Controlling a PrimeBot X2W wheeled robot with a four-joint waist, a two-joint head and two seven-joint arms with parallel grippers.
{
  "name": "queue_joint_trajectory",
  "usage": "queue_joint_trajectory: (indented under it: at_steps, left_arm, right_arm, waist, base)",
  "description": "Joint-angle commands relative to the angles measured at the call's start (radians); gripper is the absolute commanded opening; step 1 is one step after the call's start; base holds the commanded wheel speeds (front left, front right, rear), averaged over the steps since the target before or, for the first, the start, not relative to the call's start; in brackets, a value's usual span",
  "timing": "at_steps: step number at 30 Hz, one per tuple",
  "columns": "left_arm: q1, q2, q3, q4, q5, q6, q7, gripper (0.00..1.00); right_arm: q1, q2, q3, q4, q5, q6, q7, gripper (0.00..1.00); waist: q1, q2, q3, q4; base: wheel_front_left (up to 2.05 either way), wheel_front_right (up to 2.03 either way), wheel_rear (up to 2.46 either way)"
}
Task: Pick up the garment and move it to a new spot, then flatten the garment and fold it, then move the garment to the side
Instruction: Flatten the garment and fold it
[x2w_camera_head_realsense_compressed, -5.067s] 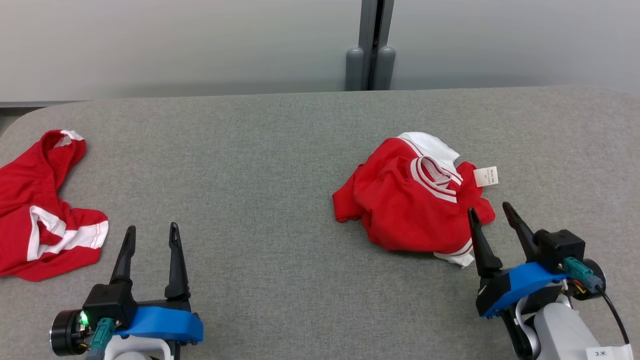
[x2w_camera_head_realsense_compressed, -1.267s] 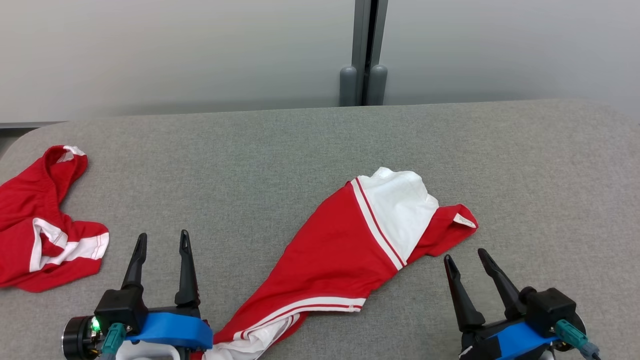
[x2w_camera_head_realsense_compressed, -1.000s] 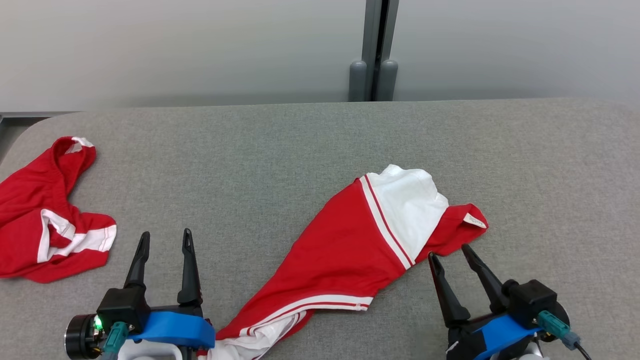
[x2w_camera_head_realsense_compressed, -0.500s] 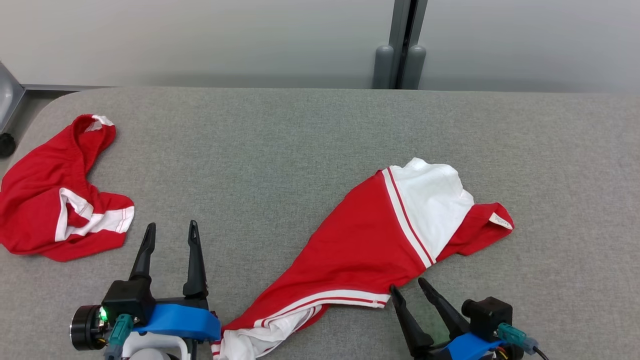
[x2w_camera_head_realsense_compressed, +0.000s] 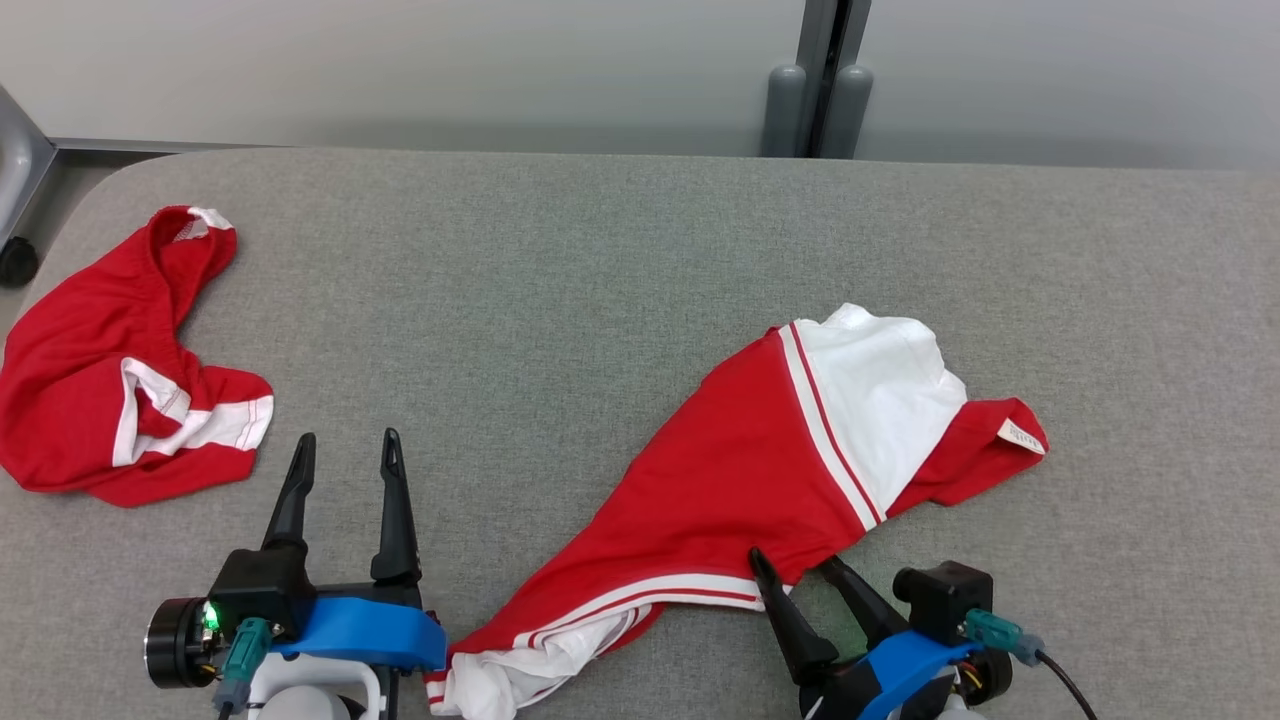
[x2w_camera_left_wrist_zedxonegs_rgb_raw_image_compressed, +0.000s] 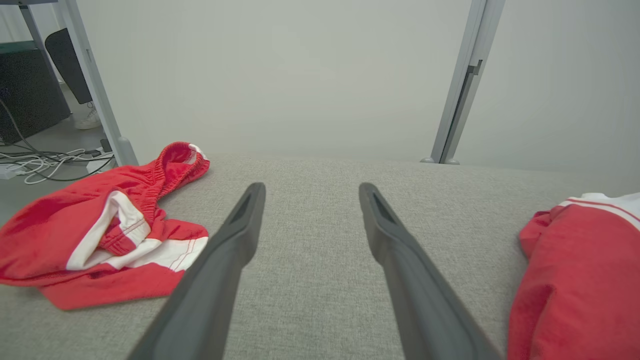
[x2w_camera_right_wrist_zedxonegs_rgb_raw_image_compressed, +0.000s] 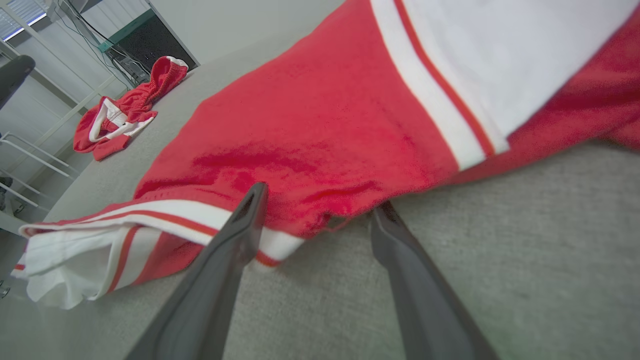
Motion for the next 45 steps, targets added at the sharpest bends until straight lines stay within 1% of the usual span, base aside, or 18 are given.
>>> queue_joint_trajectory:
  at_steps: [1, 2, 3, 4, 5, 9, 18, 22, 25, 29, 34, 39, 45]
  left_arm:
    - [-0.016, 0.000, -0.004, -0.001, -0.003, 0.004, -0.003, 1.00]
    - [-0.019, 0.000, -0.006, -0.001, -0.004, 0.004, -0.003, 1.00]
    - [-0.021, 0.000, -0.008, 0.000, -0.005, 0.005, -0.003, 1.00]
    - [-0.023, 0.000, -0.012, 0.001, -0.007, 0.005, -0.003, 1.00]
    - [-0.026, 0.000, -0.014, 0.001, -0.008, 0.006, -0.003, 1.00]
    - [-0.025, 0.000, -0.016, 0.000, -0.007, 0.008, -0.003, 1.00]
    - [-0.012, 0.000, -0.024, 0.005, -0.022, 0.010, -0.003, 1.00]
    - [-0.020, 0.000, -0.036, 0.004, -0.030, 0.012, -0.003, 1.00]
    - [-0.018, 0.000, -0.044, 0.002, -0.037, 0.014, -0.003, 1.00]
    - [-0.020, 0.000, -0.055, 0.003, -0.051, 0.019, -0.003, 1.00]
    - [-0.030, 0.000, -0.078, 0.003, -0.068, 0.022, -0.003, 1.00]
    - [-0.048, 0.000, -0.116, 0.002, -0.090, 0.034, -0.003, 1.00]
    - [-0.073, -0.001, -0.169, 0.002, -0.116, 0.044, -0.003, 1.00]
  right_arm:
    - [-0.033, 0.002, 0.008, 0.019, 0.012, 0.000, 0.000, 1.00]
    - [-0.046, 0.002, 0.010, 0.028, 0.014, 0.000, 0.000, 1.00]
    - [-0.057, 0.002, 0.013, 0.039, 0.017, 0.000, 0.000, 0.96]
    - [-0.068, 0.002, 0.014, 0.047, 0.021, 0.000, 0.000, 0.31]
    - [-0.081, 0.002, 0.006, 0.045, 0.022, 0.000, 0.000, 0.00]
    - [-0.090, 0.002, -0.037, -0.012, -0.021, 0.000, 0.000, 0.00]
    - [-0.054, -0.003, -0.102, -0.202, -0.137, 0.000, 0.000, 0.00]
    - [-0.077, -0.018, -0.126, -0.253, -0.173, 0.000, 0.000, 0.00]
    - [-0.109, -0.033, -0.134, -0.264, -0.187, 0.000, 0.000, 0.00]
    - [-0.173, -0.040, -0.133, -0.251, -0.192, 0.000, 0.000, 0.00]
    - [-0.252, -0.045, -0.098, -0.196, -0.214, 0.000, 0.000, 0.00]
    - [-0.387, -0.034, -0.040, -0.077, -0.219, 0.000, 0.000, 0.00]
    - [-0.569, -0.015, 0.043, 0.115, -0.209, 0.000, 0.005, 0.00]
  waist:
    - [-0.0001, -0.0001, 0.004, 0.002]
    - [-0.0001, -0.0001, 0.006, 0.003]
    - [-0.0001, -0.0001, 0.008, 0.005]
    - [-0.0001, -0.0001, 0.009, 0.007]
    - [-0.0001, -0.0001, 0.011, 0.008]
    - [-0.0001, -0.0001, 0.012, 0.011]
    - [-0.0001, -0.0001, -0.006, 0.010]
    - [-0.0001, -0.0001, -0.011, 0.023]
    - [-0.0001, -0.0001, -0.010, 0.039]
    - [-0.0001, -0.0001, -0.002, 0.068]
    - [-0.0001, -0.0001, 0.014, 0.105]
    - [-0.0001, -0.0001, 0.040, 0.157]
    - [-0.0001, -0.0001, 0.075, 0.212]
  base:
    - [0.00, 0.00, 0.00]
    - [0.00, 0.00, 0.00]
    - [0.00, 0.00, 0.00]
    - [0.00, 0.00, 0.00]
    - [0.00, 0.00, 0.00]
    - [0.00, 0.00, 0.00]
    - [0.00, 0.00, 0.00]
    - [0.00, 0.00, 0.00]
    - [0.00, 0.00, 0.00]
    - [0.00, 0.00, 0.00]
    - [0.00, 0.00, 0.00]
    - [0.00, 0.00, 0.00]
    - [0.00, 0.00, 0.00]
